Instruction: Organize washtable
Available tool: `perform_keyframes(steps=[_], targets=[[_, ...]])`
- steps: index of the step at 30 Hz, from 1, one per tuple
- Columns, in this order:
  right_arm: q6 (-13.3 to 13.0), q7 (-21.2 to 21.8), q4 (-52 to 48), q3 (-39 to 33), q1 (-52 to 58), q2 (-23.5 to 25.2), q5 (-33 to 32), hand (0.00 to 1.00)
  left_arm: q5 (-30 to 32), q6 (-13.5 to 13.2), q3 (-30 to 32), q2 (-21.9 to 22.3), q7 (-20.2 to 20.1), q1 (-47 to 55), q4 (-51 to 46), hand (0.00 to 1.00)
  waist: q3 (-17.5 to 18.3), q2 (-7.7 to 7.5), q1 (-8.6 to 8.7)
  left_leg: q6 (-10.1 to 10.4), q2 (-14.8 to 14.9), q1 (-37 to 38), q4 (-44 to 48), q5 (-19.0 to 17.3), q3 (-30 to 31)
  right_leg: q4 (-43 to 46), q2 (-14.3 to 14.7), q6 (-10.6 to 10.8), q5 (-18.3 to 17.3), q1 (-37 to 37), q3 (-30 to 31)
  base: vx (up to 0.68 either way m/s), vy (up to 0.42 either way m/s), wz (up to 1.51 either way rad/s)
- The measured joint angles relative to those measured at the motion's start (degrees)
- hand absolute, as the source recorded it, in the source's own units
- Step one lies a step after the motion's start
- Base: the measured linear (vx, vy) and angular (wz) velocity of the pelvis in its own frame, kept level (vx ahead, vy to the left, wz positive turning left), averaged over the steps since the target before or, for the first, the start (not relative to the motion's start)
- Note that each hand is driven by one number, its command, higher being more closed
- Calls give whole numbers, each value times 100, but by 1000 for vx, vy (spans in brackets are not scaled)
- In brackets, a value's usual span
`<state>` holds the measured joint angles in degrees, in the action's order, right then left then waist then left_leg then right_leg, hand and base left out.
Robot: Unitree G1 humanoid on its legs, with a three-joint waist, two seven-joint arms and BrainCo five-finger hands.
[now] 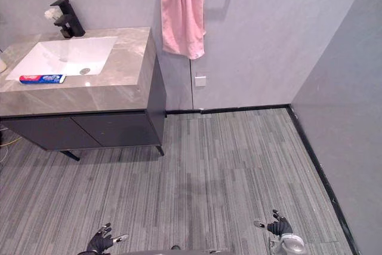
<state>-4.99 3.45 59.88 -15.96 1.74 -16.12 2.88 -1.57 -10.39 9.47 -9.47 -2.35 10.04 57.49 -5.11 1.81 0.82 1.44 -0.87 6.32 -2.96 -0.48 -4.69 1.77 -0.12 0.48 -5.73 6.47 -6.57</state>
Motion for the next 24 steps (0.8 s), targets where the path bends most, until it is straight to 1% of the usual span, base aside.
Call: perform_keyframes(steps=[4,10,15,20,24], targets=[[2,-7,0,1,-1,16,-3,0,-3,1,-11,22,2,2,42,0,-13,34,-1,-4,6,-40,-20,-1,-26,-7,5,-6,0,-66,28,-71,-8,-6],[15,-93,2,2,47,159,-7,0,-9,5,-34,22,2,16,52,0,-15,28,3,-7,33,-58,-74,-1,-65,-115,40,-27,15,-77,38,-38,-9,-2],[19,-93,4,4,49,249,-75,0,-54,5,-35,22,2,12,52,0,-13,8,-7,-9,81,-59,-108,0,-109,-186,99,-111,71,-74,51,37,-29,-6],[19,-93,4,4,48,255,-152,0,-54,5,-39,23,1,4,52,0,-6,-5,0,-8,111,-52,-109,0,-129,-194,130,-112,72,-71,48,73,-37,-3],[20,-94,4,2,47,307,-186,0,-55,5,-41,22,3,-2,51,0,1,-45,-2,-6,108,-30,-108,-2,-200,-197,125,-111,72,-71,86,51,-15,-9]])
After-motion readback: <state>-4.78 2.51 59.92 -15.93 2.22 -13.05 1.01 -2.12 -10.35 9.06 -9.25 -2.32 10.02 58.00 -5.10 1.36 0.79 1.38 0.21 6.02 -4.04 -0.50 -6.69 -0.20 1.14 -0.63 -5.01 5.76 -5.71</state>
